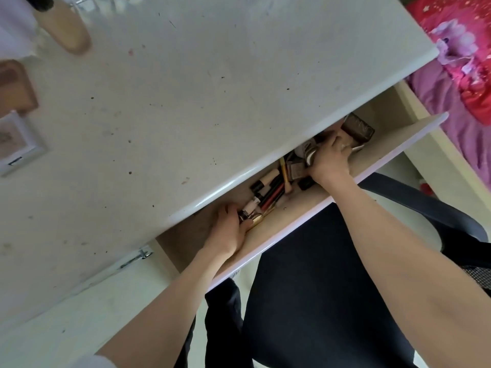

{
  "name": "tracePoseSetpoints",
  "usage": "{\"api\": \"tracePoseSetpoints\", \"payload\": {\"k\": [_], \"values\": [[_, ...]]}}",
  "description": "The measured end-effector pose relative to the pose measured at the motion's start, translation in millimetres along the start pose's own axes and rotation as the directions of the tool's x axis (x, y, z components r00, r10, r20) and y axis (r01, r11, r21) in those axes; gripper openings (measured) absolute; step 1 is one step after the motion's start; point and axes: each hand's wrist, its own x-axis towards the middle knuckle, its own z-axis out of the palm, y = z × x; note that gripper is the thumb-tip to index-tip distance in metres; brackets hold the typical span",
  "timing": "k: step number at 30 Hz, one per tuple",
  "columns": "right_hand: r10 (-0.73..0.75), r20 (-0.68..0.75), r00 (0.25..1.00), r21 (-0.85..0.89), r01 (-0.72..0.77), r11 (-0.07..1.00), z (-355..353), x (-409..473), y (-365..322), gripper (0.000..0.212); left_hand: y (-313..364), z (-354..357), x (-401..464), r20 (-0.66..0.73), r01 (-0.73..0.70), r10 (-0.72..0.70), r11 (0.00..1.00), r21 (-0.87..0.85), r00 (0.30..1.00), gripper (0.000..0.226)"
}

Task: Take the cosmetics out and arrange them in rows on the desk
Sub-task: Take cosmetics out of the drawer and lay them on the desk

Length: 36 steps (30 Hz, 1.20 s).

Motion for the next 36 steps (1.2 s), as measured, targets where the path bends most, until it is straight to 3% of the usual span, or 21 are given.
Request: {"api": "tracePoseSetpoints", "payload": {"k": [6,12,15,17,20,23,27,31,36], "values": [[-0.048,0.017,0.999,-0.172,0.050,0.984,-6,-16,-2,0.054,2,-1,-1,-0.021,-0.074,0.075,0.995,0.070,0.997,0.034],[-0.133,0.027,0.991,-0.112,0.135,0.984,-26,-53,-5,0.033,7,-16,-23,-0.075,-0.154,0.162,0.983,0.097,0.984,0.028],[-0.114,-0.047,0.992,0.010,0.115,0.993,-42,-82,-9,0.032,14,-29,-44,-0.077,-0.213,0.222,0.971,0.112,0.972,0.027],[-0.084,-0.168,0.982,0.202,0.117,0.972,-50,-102,-12,0.033,19,-42,-58,-0.082,-0.251,0.258,0.965,0.077,0.963,0.026],[-0.131,-0.405,0.905,0.463,0.326,0.824,-54,-126,-24,0.036,25,-73,-77,-0.082,-0.314,0.311,0.949,-0.022,0.947,0.022],[-0.221,-0.454,0.863,0.517,0.457,0.724,-60,-136,-49,0.030,28,-111,-92,-0.150,-0.355,0.338,0.929,-0.104,0.929,0.020],[-0.325,-0.446,0.834,0.511,0.535,0.673,-66,-134,-101,0.013,11,-161,-93,-0.313,-0.314,0.237,0.922,-0.226,0.920,0.018],[-0.404,-0.411,0.817,0.510,0.573,0.641,-69,-127,-166,0.024,-26,-205,-81,-0.459,-0.224,0.048,0.915,-0.337,0.887,0.019],[-0.463,-0.388,0.797,0.510,0.604,0.612,-60,-117,-250,0.031,-68,-246,-64,-0.515,-0.184,-0.079,0.879,-0.440,0.853,0.017]]}}
